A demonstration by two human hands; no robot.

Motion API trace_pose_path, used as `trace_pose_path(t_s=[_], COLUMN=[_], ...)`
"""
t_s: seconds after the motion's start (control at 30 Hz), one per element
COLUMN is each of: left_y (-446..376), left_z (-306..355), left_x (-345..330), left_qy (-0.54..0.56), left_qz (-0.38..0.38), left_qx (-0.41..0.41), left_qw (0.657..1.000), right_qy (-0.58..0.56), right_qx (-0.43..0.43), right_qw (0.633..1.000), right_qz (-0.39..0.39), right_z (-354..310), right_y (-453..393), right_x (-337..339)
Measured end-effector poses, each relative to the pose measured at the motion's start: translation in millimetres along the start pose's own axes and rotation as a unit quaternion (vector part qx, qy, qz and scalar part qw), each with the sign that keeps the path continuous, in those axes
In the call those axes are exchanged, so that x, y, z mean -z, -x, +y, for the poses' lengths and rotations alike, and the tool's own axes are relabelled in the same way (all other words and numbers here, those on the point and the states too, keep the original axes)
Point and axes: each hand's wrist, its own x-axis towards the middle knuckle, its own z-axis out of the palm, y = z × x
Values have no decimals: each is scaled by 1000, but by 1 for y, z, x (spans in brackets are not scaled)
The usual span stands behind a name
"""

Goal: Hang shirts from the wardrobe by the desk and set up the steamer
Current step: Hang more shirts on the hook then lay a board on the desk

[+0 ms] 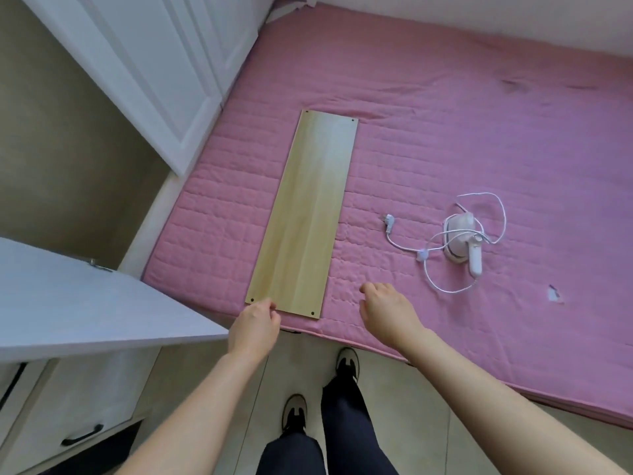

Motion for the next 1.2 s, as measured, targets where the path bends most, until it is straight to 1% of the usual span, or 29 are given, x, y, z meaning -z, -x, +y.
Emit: trace_pose_path(t_s=[0.07, 0.17, 0.37, 0.47, 0.63, 0.8, 0.93, 1.0, 1.1, 1.2], left_y=[-24, -64, -135, -157, -202, -252, -282, -293, -301, -311], left_z=[4, 8, 3, -12, -46, -82, -97, -102, -111, -117], left_x=[-7, -14, -43, -60, -98, -129, -148, -155, -169, -176], left_qy=[24, 49, 47, 29, 26, 20, 45, 56, 73, 131], left_qz=[-13, -6, 10, 5, -14, -38, -10, -2, -3, 19], left_qx=[45, 78, 105, 108, 120, 137, 167, 172, 182, 214], left_qw=[999, 996, 993, 994, 992, 990, 985, 984, 981, 968], right_qy=[-45, -92, -107, -146, -234, -275, -309, -344, -410, -440], right_qx=[-17, -29, -15, -39, -115, -177, -203, -217, -216, -210], right_qw=[999, 995, 992, 985, 957, 933, 919, 903, 873, 859], right_qz=[-17, -34, -67, -84, -129, -150, -138, -138, -153, -157], right_z=[12, 26, 47, 48, 54, 61, 64, 64, 59, 53], right_y=[-28, -70, -145, -173, -219, -264, -298, -311, -314, -314], right_x=[-3, -12, -48, -66, -122, -165, -186, -193, -204, -210])
